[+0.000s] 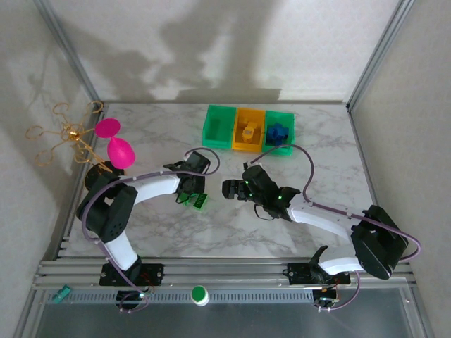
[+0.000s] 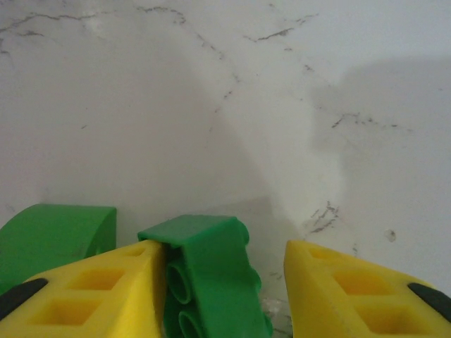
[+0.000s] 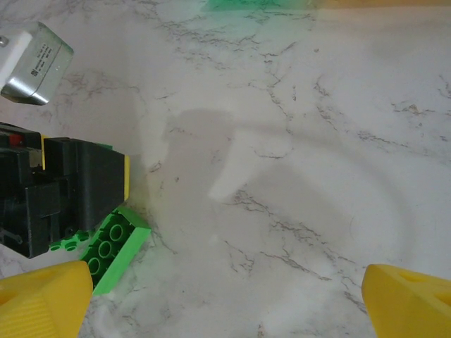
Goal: Sort the legos into containers by color
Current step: Pick up the lego from the center of the table, then place the lego in the container.
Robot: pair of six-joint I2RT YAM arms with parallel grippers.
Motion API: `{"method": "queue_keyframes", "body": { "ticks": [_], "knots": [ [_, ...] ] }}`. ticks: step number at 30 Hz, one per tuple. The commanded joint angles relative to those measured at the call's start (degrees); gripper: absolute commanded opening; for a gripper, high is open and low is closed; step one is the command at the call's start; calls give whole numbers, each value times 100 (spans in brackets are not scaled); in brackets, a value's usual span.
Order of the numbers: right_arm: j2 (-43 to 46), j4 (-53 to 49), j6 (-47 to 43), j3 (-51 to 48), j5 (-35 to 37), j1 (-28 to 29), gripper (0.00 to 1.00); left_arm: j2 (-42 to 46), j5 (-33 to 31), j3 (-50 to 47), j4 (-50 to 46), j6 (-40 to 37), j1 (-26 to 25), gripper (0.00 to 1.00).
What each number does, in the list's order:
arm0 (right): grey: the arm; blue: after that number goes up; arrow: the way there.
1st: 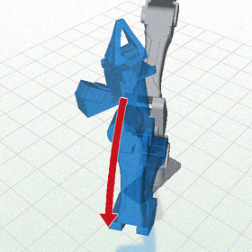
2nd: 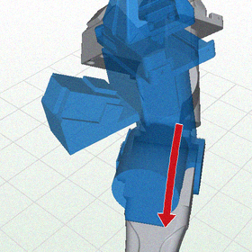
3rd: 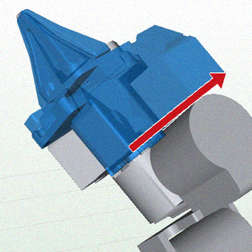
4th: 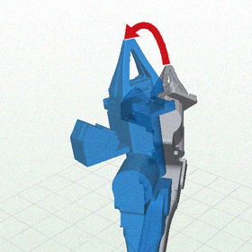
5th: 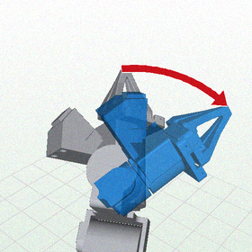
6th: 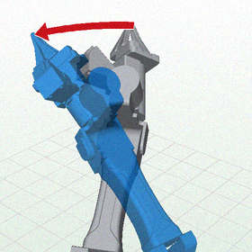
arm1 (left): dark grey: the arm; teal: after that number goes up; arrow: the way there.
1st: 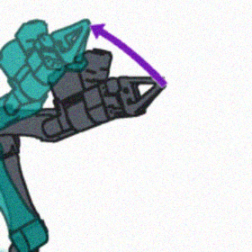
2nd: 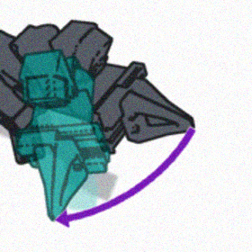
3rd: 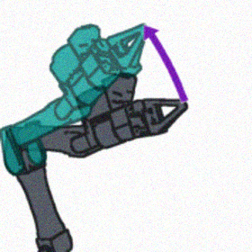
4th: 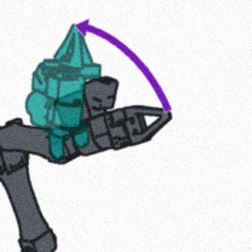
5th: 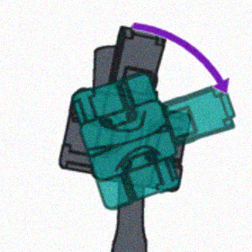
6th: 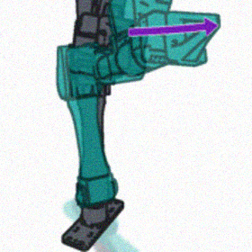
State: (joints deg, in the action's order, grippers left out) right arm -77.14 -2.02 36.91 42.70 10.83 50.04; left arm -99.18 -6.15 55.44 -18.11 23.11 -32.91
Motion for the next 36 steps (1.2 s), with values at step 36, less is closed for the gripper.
{"method": "queue_keyframes", "body": {
  "ticks": [36],
  "knots": [
    [232,-79,12,349,50,-858,99,-751,-600,2575,-101,316,65,15]
  ]
}}
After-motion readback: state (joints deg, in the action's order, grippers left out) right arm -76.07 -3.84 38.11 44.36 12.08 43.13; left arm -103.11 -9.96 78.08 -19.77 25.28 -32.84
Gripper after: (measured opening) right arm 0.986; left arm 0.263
